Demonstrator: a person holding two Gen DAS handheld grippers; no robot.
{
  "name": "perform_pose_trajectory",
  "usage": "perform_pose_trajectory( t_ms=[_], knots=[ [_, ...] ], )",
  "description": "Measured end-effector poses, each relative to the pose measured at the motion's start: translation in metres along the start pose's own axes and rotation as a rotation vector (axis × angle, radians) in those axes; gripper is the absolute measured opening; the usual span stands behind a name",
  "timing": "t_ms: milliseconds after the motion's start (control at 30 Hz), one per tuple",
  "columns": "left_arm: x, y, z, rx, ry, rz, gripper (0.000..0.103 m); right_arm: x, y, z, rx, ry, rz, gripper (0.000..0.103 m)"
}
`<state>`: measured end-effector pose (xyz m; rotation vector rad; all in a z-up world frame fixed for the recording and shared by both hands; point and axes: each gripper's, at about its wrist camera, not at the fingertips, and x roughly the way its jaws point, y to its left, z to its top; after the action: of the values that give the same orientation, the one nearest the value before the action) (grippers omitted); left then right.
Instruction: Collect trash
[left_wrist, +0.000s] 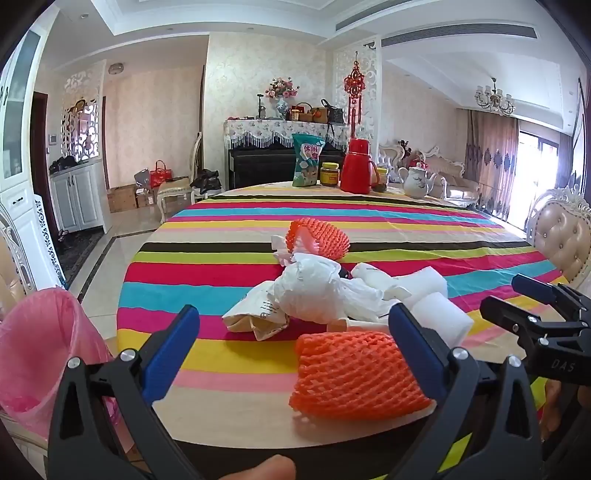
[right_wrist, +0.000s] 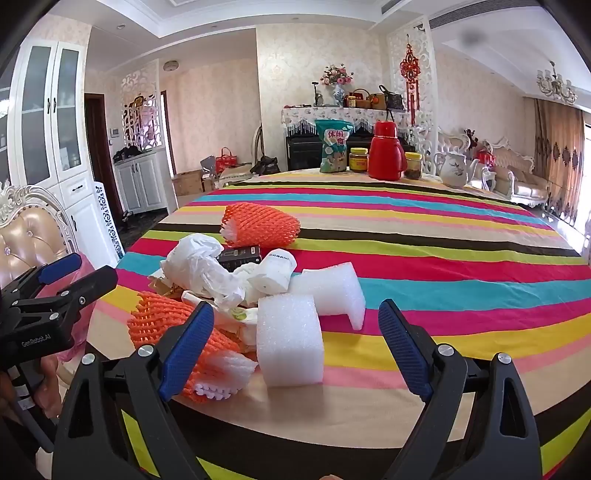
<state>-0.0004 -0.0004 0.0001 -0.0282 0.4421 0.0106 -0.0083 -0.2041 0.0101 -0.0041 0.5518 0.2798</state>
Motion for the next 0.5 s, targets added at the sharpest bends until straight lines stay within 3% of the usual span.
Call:
perform_pose_trajectory(
  t_ms=[500],
  knots=[
    [0.0005,-0.0003,0.0,-0.001,0.01,0.0,0.099,-0.0004,0.0001,0.0,0.002,0.001,0.001,0.085]
  ],
)
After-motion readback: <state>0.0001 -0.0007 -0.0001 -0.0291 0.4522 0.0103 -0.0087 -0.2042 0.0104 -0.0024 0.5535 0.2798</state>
